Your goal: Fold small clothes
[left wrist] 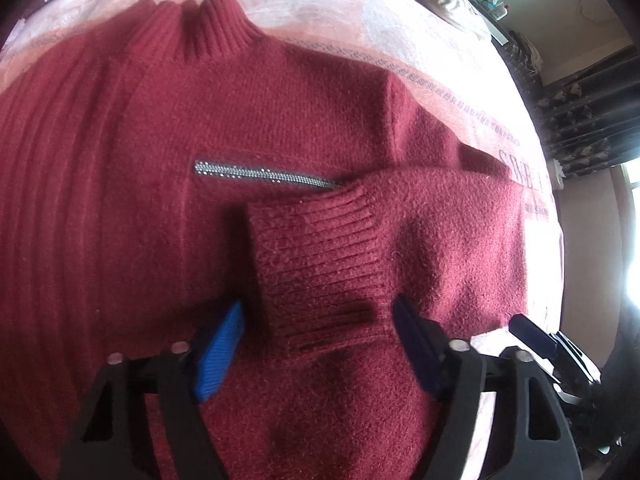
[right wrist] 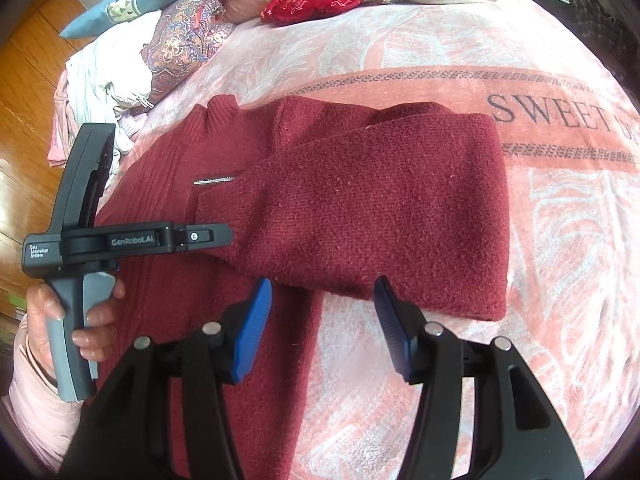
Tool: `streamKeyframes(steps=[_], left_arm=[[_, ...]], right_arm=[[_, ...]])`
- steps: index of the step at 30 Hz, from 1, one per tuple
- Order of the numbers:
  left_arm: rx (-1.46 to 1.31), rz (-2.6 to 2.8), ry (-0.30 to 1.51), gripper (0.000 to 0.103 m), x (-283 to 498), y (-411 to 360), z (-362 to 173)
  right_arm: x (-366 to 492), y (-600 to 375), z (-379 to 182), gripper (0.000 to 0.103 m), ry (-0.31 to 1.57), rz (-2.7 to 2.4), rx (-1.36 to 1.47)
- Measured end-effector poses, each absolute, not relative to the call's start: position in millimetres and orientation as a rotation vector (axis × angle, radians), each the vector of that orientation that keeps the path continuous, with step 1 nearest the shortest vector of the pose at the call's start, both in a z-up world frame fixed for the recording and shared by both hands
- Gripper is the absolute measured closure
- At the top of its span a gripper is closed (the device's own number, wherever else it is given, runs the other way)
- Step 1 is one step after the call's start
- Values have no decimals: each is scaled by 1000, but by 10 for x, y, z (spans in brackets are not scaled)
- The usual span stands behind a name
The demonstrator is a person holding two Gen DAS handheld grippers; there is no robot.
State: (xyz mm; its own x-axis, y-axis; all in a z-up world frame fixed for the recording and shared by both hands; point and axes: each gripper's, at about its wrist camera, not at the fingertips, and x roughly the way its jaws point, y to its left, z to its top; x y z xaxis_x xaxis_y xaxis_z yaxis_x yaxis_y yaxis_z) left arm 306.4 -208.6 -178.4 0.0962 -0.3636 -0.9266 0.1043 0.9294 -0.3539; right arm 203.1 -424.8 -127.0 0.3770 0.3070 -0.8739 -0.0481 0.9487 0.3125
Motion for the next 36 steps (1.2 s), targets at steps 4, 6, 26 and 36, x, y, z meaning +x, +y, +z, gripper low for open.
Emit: streamKeyframes(steps=[4, 6, 26, 36], left_arm=[[-342, -365, 1410, 89, 3063, -1953, -1719], [-384, -357, 1361, 90, 3048, -1900, -1595], [-320, -91, 1125, 91, 3270, -119, -1062], [-386, -44, 1167, 89, 3294, 258, -1455]], right_arm=[[1990, -4355, -1237, 49, 1158, 196, 263], [1985, -4408, -1206, 49, 1150, 186, 283], [2522, -3857, -1204, 49, 1202, 284, 326], [2813, -3491, -1682, 47, 1363, 309, 358]])
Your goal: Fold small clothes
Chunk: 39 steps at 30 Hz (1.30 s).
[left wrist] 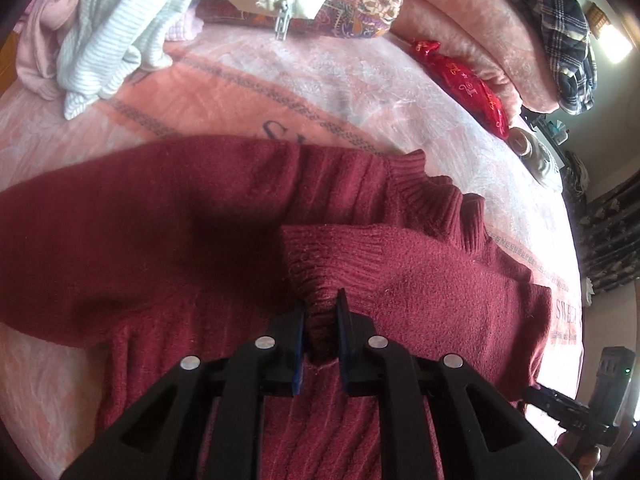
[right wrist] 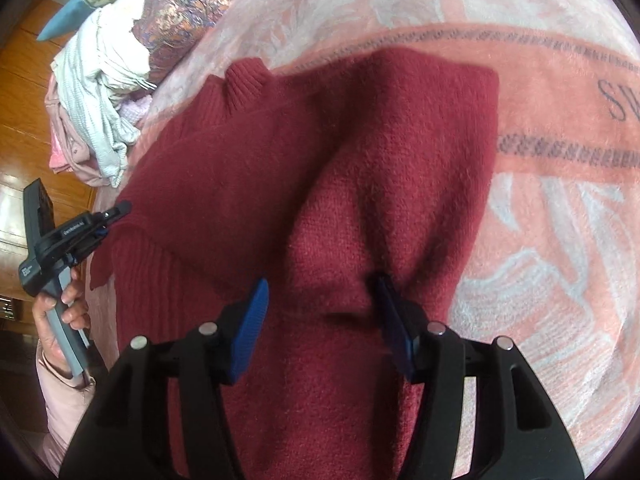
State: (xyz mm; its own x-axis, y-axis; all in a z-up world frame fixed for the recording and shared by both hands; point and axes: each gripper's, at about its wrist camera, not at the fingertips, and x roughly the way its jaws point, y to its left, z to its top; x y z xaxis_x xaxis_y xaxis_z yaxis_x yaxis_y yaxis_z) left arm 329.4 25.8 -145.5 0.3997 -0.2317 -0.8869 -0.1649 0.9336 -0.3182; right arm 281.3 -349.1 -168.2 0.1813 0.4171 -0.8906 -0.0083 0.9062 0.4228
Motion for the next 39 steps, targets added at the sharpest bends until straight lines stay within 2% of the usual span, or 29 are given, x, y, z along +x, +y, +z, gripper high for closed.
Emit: streamKeyframes(steps=[6, 9, 16, 19, 20, 25, 27, 31, 39], left_arm=[[-427, -4, 1182, 88, 3354, 481, -1547], [-397, -16, 1210, 83, 3342, 498, -1639], [-435, -34, 1083, 82, 3280, 552, -1157], [-443, -121, 1108, 66, 3311, 317, -1110], [-430, -148, 1124, 65, 3329, 220, -1147], [-319, -164, 1259, 65, 3426, -86, -1633], [-299, -155, 1287, 70, 3436, -71, -1825], [-277, -167, 1276, 72, 3421, -46, -1840], [-283, -174, 1268, 72, 3405, -10, -1860]], right_arm=[[2767, -3500, -1710, 45, 1336, 341, 356], [2783, -3507, -1666, 45, 1348, 332, 364], [2825, -3452, -1389, 42, 1306, 329, 346], [2861, -3416, -1393, 42, 1317, 309, 329], [2869, -3392, -1411, 42, 1320, 315, 331], [2893, -3404, -1727, 43, 1396, 285, 330], [2873, -3425, -1745, 41, 1386, 294, 349], [2839, -3410, -1775, 40, 1373, 286, 324], [2844, -3185, -1794, 22, 1357, 260, 230]])
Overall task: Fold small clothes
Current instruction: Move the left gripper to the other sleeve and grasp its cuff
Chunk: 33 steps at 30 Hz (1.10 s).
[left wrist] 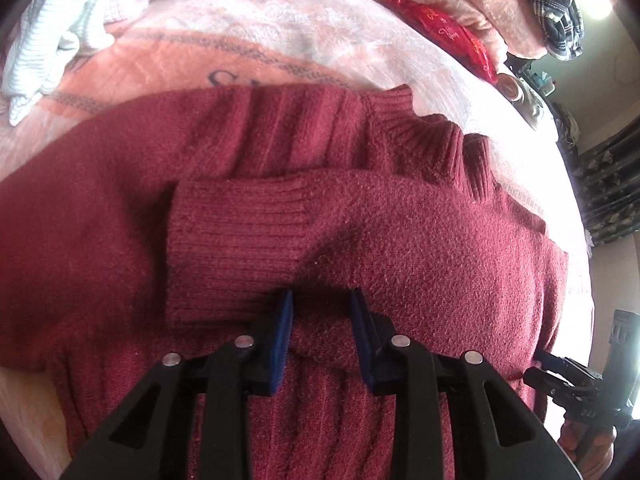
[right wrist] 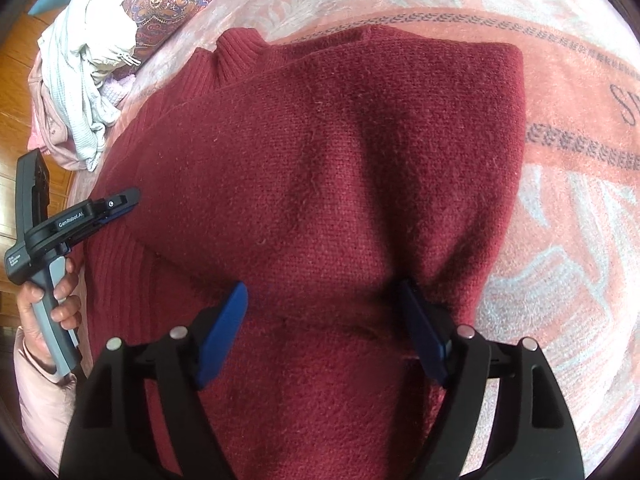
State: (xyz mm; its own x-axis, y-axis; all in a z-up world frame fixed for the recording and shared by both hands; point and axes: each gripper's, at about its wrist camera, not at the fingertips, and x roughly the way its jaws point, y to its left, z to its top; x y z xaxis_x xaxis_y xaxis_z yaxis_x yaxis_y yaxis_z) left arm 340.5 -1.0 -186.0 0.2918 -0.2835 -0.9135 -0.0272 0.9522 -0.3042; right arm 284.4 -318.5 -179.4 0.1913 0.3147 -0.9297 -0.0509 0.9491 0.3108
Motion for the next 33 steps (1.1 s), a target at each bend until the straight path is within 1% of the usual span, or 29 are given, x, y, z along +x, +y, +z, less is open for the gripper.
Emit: streamKeyframes(steps=[3, 4, 6, 7, 10, 12, 13, 14, 20, 25, 26, 30, 33], left_arm=[[-274, -176, 1267, 72, 3386, 5, -1850], [-269, -178, 1268, 73, 3385, -6, -1830], [-270, -178, 1266, 73, 3354, 1, -1754], [-272, -172, 1265, 71, 3316, 30, -1699], [-233, -107, 1210, 31, 3069, 279, -1444], [-210, -51, 1172, 26, 2851, 575, -1314], [-210, -16, 1174, 21, 2748, 764, -1285], [-220, 27, 1183, 18, 2640, 987, -1277], [-253, 363, 1219, 18, 2148, 2420, -1400], [-476, 533, 1182, 18, 1984, 3454, -1520], [-517, 546, 1174, 19, 1981, 3595, -1560], [-649, 566, 1146, 20, 1979, 3970, -1687], [-679, 583, 1143, 20, 2014, 4102, -1781]], right_arm=[[2843, -3113, -1795, 15, 1346, 249, 196], [2839, -3104, -1769, 15, 1336, 241, 190], [2792, -3105, -1665, 20, 1305, 236, 182], [2750, -3125, -1594, 20, 1287, 246, 198], [2617, -3153, -1392, 20, 1266, 259, 214], [2531, -3117, -1283, 20, 1254, 263, 187], [2510, -3096, -1248, 20, 1257, 261, 184], [2484, -3071, -1220, 20, 1255, 269, 184], [2369, -2894, -1125, 19, 1240, 307, 137], [2395, -2700, -1126, 19, 1248, 310, 109], [2406, -2665, -1138, 19, 1249, 310, 104], [2413, -2655, -1191, 19, 1263, 305, 81], [2418, -2691, -1242, 19, 1274, 294, 78]])
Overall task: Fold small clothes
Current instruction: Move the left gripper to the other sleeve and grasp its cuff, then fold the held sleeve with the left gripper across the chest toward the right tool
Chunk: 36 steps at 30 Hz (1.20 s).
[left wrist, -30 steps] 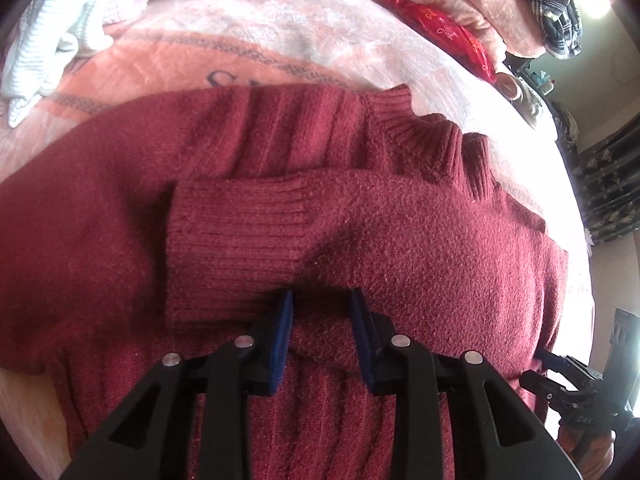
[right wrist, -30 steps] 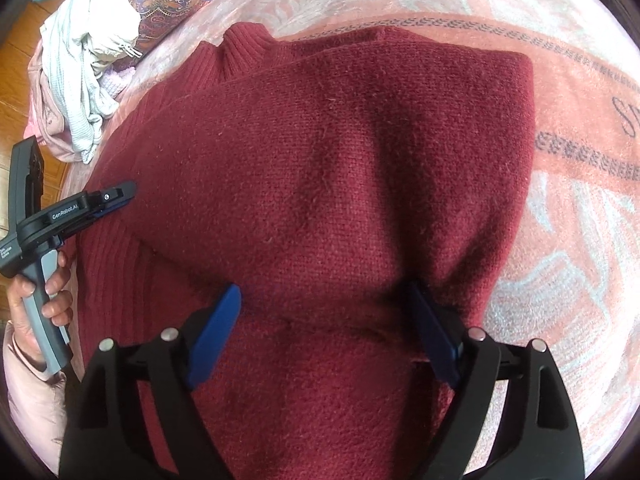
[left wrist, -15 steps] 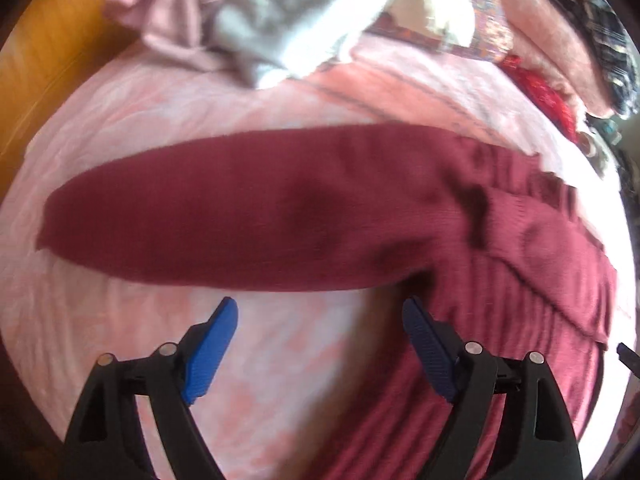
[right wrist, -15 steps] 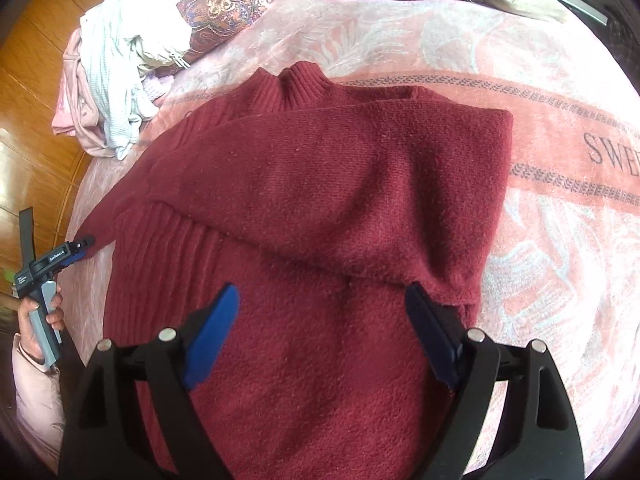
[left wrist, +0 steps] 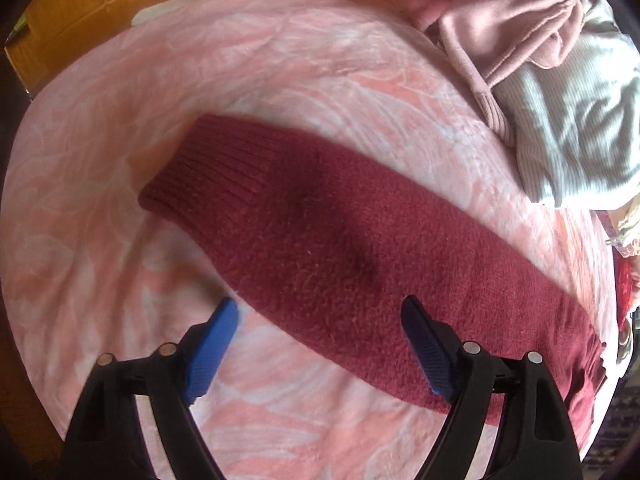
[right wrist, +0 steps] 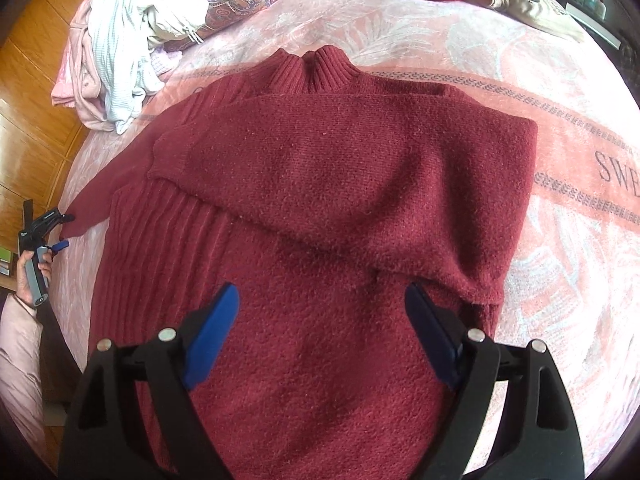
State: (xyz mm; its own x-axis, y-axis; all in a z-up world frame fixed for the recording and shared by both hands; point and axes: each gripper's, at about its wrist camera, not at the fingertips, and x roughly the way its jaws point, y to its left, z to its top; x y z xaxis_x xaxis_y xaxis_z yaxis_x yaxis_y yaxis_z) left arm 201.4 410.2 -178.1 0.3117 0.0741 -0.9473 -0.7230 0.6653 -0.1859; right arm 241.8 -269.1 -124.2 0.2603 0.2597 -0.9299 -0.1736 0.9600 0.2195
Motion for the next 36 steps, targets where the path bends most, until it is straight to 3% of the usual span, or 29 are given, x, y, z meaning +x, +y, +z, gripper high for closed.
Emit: streamKeyframes(steps=[6, 9, 12, 13, 14, 21, 36], left_arm=[[-674, 642, 1133, 21, 2119, 4192, -1831], [-627, 660, 1143, 34, 2184, 4182, -1809], [-588, 659, 1140, 62, 2227, 4141, -1758], [-576, 658, 1134, 77, 2230, 4124, -1728], [-572, 646, 1124, 86, 2231, 4103, -1687], [-528, 494, 1011, 90, 2335, 3651, -1275], [-321, -19, 988, 91, 2805, 1191, -856]], right_arm=[[2417, -2712, -1335, 19, 1290, 291, 78], [2409, -2711, -1361, 19, 1293, 293, 73], [2406, -2710, -1378, 19, 1294, 292, 71], [2403, -2715, -1382, 19, 1294, 291, 73], [2403, -2721, -1386, 19, 1294, 291, 77], [2381, -2737, -1393, 19, 1296, 289, 74], [2440, -2886, -1553, 19, 1324, 270, 88]])
